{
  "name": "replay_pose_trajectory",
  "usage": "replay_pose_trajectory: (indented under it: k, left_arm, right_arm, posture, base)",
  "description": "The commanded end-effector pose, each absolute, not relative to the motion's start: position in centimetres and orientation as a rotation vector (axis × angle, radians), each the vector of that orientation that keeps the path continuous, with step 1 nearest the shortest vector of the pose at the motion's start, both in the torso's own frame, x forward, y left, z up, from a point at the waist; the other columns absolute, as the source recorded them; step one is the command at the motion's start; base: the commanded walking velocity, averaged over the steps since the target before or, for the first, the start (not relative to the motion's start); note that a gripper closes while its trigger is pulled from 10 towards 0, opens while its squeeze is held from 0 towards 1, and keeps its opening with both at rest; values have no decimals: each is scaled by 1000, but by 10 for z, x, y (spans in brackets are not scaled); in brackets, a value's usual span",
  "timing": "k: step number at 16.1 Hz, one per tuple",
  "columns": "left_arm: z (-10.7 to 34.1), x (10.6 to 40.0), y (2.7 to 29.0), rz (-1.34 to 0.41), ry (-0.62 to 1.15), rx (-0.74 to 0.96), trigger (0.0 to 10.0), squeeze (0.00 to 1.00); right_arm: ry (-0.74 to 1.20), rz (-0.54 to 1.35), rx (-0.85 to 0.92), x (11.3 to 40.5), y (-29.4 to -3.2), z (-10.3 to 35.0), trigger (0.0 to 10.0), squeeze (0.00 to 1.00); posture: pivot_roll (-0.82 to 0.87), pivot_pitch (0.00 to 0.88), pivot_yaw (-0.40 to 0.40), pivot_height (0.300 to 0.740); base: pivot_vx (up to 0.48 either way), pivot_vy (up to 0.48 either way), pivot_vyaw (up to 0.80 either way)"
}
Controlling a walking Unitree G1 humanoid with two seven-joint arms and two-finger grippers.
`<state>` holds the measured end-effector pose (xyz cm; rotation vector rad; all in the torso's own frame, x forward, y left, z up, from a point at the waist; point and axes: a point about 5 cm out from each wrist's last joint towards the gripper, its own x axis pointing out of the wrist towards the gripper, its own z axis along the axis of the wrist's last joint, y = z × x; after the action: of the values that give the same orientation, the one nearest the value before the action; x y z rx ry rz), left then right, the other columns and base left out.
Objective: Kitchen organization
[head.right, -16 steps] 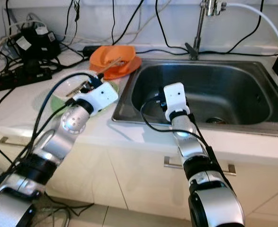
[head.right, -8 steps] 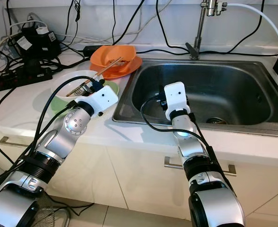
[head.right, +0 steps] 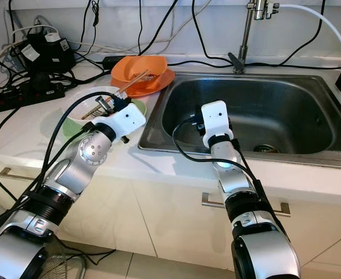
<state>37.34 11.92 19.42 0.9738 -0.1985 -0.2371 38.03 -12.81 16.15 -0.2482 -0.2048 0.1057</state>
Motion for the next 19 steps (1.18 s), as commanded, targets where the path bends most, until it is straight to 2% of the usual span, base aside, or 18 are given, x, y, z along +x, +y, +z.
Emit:
replay_pose_trajectory:
  k: [1, 6, 7, 8, 16, 19]
  left_arm:
    - [200, 374, 121, -225, -214, 977, 0, 0]
    - [227, 374, 120, -186, -275, 765, 0, 0]
    - [233, 373, 121, -182, -285, 704, 6588, 0]
    - [239, 373, 120, -181, -301, 639, 10000, 0]
    - [259, 369, 123, -219, -300, 255, 10000, 0]
    - [263, 367, 121, -249, -300, 198, 10000, 0]
  right_arm:
    - [-203, 107, -242, 380, -127, 161, 10000, 0]
    - [-198, 115, -241, 380, -124, 160, 10000, 0]
    - [-197, 117, -242, 380, -124, 160, 10000, 0]
    - [-197, 118, -242, 380, -124, 160, 10000, 0]
    - [-195, 126, -246, 380, -123, 161, 10000, 0]
    - [-194, 129, -247, 381, -122, 161, 10000, 0]
  posture:
    - [70, 1, 82, 740]
    - [81, 7, 73, 740]
    - [81, 7, 73, 740]
    - [83, 8, 70, 740]
    - [84, 8, 64, 740]
    - [82, 7, 64, 740]
  base:
    - [0, 0, 0]
    - [0, 0, 0]
    - [0, 0, 0]
    - [0, 0, 0]
    - [0, 0, 0]
    - [0, 0, 0]
